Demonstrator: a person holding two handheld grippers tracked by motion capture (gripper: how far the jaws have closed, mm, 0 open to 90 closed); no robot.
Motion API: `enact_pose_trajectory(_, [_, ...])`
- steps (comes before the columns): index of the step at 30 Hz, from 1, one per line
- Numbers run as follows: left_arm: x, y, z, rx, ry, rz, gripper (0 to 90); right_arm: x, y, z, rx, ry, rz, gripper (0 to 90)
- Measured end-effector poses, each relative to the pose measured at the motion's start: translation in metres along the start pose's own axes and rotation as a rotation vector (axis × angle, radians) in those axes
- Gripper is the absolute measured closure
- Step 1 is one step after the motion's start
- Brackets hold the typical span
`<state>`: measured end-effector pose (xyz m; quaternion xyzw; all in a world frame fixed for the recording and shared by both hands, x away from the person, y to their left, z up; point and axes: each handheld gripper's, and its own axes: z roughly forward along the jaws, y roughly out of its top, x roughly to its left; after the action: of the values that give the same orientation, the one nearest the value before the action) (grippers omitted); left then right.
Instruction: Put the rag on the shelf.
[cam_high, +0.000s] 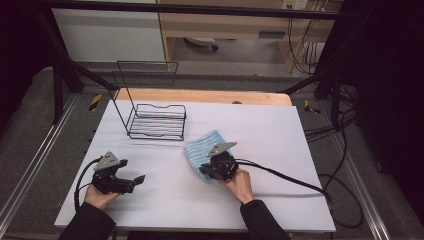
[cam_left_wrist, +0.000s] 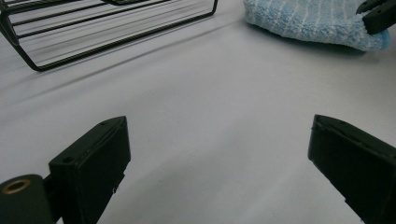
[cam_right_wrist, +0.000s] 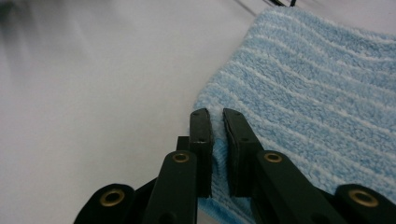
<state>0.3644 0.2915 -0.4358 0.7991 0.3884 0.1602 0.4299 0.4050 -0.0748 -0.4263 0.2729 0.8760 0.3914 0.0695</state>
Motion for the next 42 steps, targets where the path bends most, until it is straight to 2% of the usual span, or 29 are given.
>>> enact_pose_trajectory(9, [0.0, 0.0, 0.0, -0.001, 0.004, -0.002, 5.6, 0.021, 0.001, 0.003, -0.002, 0.039, 0.004, 83.1])
enact_pose_trajectory(14, [0.0, 0.0, 0.0, 0.0, 0.004, -0.002, 5.6, 0.027, 0.002, 0.008, 0.008, 0.043, 0.014, 83.1])
enact_pose_trajectory(17, [0.0, 0.0, -0.001, 0.0, 0.006, -0.004, 5.7, 0.032, 0.005, 0.012, 0.004, 0.064, 0.032, 83.1])
enact_pose_trajectory(21, [0.0, 0.0, 0.0, 0.001, 0.006, -0.001, 5.7, 0.036, 0.008, 0.015, 0.0, 0.071, 0.025, 83.1])
enact_pose_trajectory(27, [0.0, 0.0, -0.001, 0.001, 0.008, -0.001, 5.7, 0.048, 0.018, 0.027, -0.01, 0.096, 0.023, 83.0])
enact_pose_trajectory(35, [0.001, 0.0, -0.002, -0.002, 0.008, -0.005, 5.7, 0.056, 0.019, 0.041, 0.004, 0.109, 0.036, 82.7])
enact_pose_trajectory(39, [0.001, 0.0, -0.001, 0.003, 0.009, -0.004, 5.7, 0.057, 0.015, 0.046, -0.004, 0.106, 0.036, 78.6])
enact_pose_trajectory(42, [0.001, 0.0, -0.002, 0.001, 0.01, -0.005, 5.7, 0.058, 0.015, 0.045, -0.03, 0.109, 0.034, 67.5])
